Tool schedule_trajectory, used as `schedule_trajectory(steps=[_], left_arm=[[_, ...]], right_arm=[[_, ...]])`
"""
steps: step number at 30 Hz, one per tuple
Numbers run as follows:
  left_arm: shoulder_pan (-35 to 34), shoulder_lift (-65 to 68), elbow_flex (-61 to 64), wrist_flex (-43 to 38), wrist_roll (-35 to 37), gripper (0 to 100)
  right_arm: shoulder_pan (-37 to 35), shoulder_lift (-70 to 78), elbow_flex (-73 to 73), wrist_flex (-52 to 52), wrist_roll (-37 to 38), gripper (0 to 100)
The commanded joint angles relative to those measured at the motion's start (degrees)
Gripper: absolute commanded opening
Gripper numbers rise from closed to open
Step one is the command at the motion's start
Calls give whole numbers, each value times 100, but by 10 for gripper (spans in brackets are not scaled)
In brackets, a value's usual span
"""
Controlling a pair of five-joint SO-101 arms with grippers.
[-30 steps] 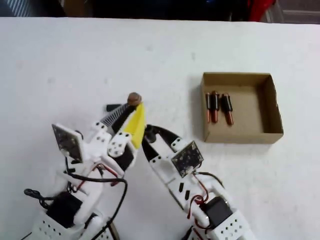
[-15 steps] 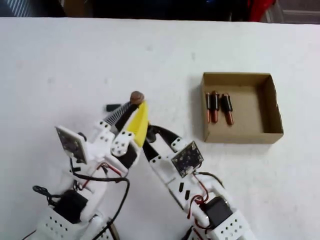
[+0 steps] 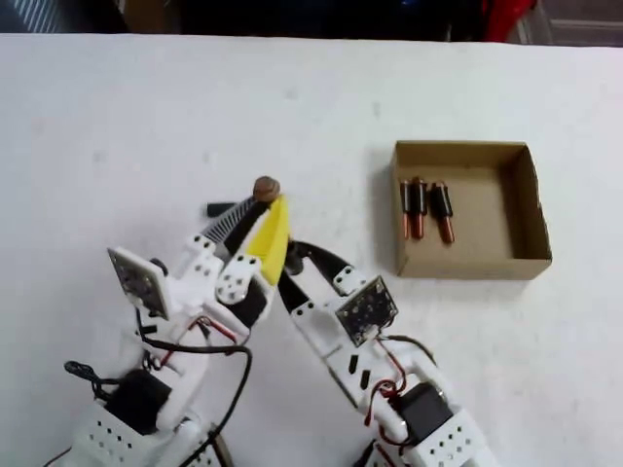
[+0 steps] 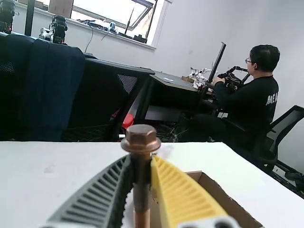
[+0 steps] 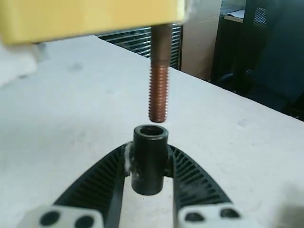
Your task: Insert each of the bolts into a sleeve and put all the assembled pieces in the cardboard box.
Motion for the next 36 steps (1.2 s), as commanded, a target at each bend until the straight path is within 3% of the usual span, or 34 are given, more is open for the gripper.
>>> schedule_trajectory(steps=[1, 27, 36], left_arm=[[40, -84, -79, 79, 53, 24], [75, -92, -26, 501, 53, 24], [426, -92, 325, 712, 18, 24]], right_arm=[[-4, -66, 53, -163, 70, 17], [-4, -66, 53, -171, 70, 17], [4, -66, 53, -136, 70, 17]])
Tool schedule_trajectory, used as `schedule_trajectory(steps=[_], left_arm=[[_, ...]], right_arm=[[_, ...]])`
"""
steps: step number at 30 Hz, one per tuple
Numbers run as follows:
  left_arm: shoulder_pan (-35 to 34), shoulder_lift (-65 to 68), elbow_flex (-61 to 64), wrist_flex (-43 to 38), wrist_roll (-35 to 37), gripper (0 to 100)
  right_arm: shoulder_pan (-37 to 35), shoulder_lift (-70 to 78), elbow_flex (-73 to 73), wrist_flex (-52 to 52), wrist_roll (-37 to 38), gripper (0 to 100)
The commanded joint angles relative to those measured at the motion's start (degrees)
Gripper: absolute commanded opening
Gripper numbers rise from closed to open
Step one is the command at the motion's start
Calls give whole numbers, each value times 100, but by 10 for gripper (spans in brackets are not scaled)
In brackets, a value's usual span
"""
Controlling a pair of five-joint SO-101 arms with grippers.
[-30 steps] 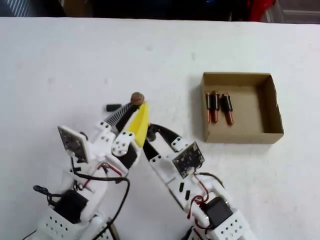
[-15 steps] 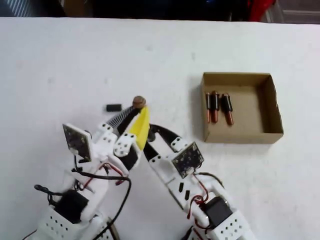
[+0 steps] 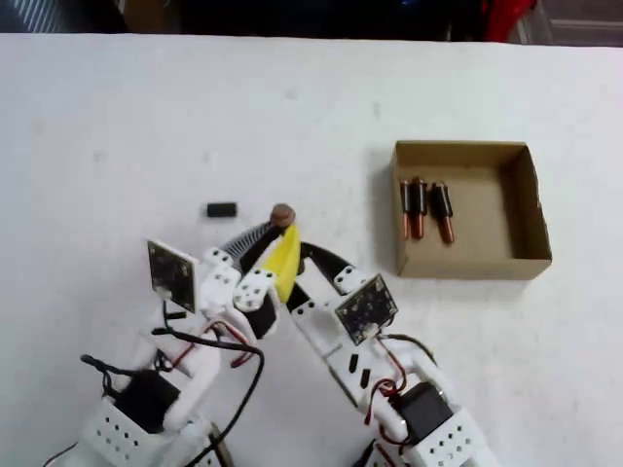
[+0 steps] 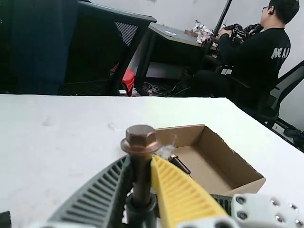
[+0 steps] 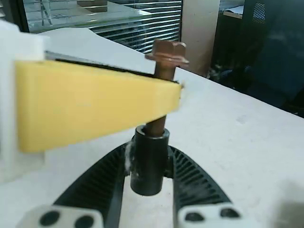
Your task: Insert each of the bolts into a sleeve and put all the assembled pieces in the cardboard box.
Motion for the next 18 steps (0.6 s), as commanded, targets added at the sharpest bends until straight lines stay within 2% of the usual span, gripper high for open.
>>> schedule_trajectory(steps=[1, 6, 11, 15, 18], left_arm=[[127, -66, -44, 35, 18, 24], [127, -66, -18, 53, 18, 23], [-4, -66, -44, 642, 18, 24], [-4, -66, -44, 668, 9, 25], [4, -66, -9, 695, -211, 79]], right_arm=[[-4, -66, 53, -136, 70, 17], [-4, -48, 53, -127, 70, 17], [215, -66, 53, -154, 70, 17], [207, -66, 53, -136, 70, 17], [233, -66, 53, -136, 70, 17]])
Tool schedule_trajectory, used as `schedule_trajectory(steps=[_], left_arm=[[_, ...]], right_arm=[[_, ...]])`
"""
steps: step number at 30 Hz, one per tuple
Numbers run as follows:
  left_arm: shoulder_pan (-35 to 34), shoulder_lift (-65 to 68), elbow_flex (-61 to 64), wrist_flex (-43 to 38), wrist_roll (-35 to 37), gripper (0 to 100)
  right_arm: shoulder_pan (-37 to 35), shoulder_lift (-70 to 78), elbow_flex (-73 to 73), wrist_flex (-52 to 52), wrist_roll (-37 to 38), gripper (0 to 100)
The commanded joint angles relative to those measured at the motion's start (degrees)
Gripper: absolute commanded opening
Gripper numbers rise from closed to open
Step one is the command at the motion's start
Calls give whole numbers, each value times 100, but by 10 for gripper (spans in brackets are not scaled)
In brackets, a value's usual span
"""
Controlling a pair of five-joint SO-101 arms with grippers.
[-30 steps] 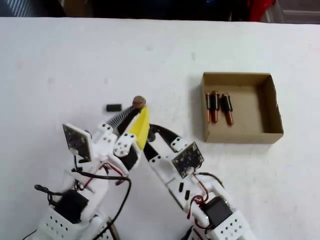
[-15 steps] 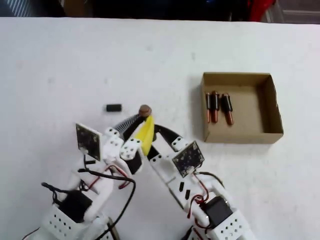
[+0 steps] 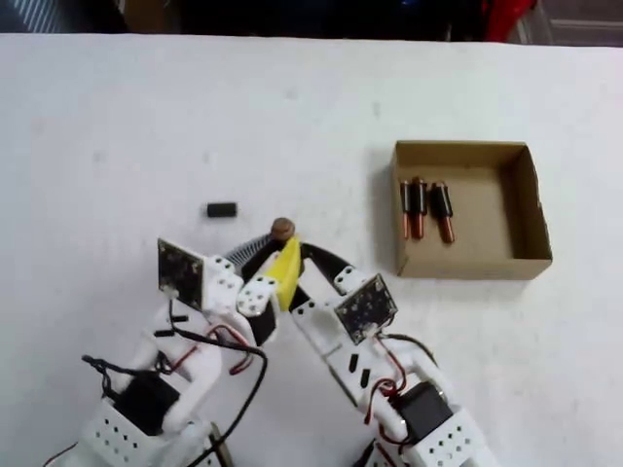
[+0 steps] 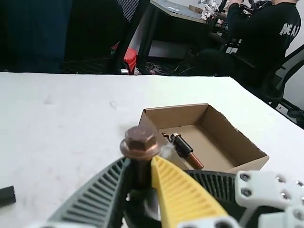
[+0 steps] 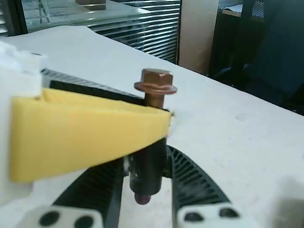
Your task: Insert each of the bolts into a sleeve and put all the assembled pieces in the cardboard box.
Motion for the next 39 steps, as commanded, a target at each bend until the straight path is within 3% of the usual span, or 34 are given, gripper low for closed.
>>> schedule_trajectory(steps=[1, 9, 26, 31, 36, 39], left_arm=[[-31, -13, -9, 79, -255, 108], [-40, -13, -18, 237, -255, 265], [-892, -13, -624, -246, -299, 271], [-1745, -13, -1160, 536, -299, 243], [-2501, -13, -1881, 1697, -299, 24], [-2668, -13, -2110, 2084, -281, 54]], right_arm=[[127, -66, 44, -136, 70, 17], [119, -66, 44, -136, 70, 17], [127, -48, 44, -75, 70, 17], [136, -66, 44, 136, 70, 17], [136, -66, 44, 418, 70, 17], [171, -66, 44, 620, 70, 17]])
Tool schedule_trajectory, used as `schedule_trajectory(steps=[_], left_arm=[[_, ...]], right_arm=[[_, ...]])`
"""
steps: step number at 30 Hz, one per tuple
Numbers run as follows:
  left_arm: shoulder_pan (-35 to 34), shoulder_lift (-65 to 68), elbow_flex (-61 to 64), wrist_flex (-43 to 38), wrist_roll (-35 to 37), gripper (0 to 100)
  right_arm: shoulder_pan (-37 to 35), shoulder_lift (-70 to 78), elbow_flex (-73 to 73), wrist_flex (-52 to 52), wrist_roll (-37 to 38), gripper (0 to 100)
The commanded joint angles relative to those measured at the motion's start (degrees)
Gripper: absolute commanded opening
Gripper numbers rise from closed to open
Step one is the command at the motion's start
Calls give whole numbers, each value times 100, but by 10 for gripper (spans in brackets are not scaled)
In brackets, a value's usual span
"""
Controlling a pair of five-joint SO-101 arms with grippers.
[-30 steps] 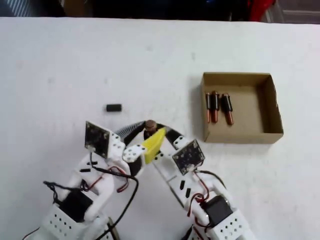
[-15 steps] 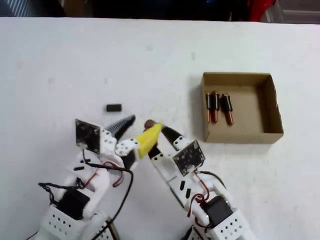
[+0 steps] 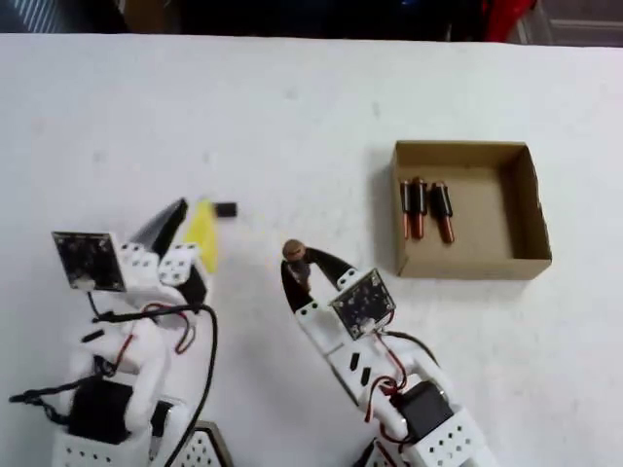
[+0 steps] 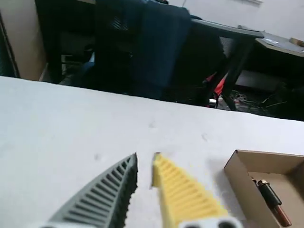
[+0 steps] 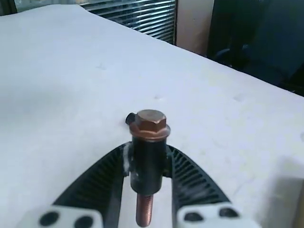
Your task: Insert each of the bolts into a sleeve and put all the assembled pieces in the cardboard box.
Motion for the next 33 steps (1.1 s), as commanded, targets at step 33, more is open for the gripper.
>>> schedule_trajectory(steps=[33], left_arm=[[-259, -1174, 1222, 1662, -677, 31]], right_arm=[[4031, 3582, -4308, 1947, 738, 16]])
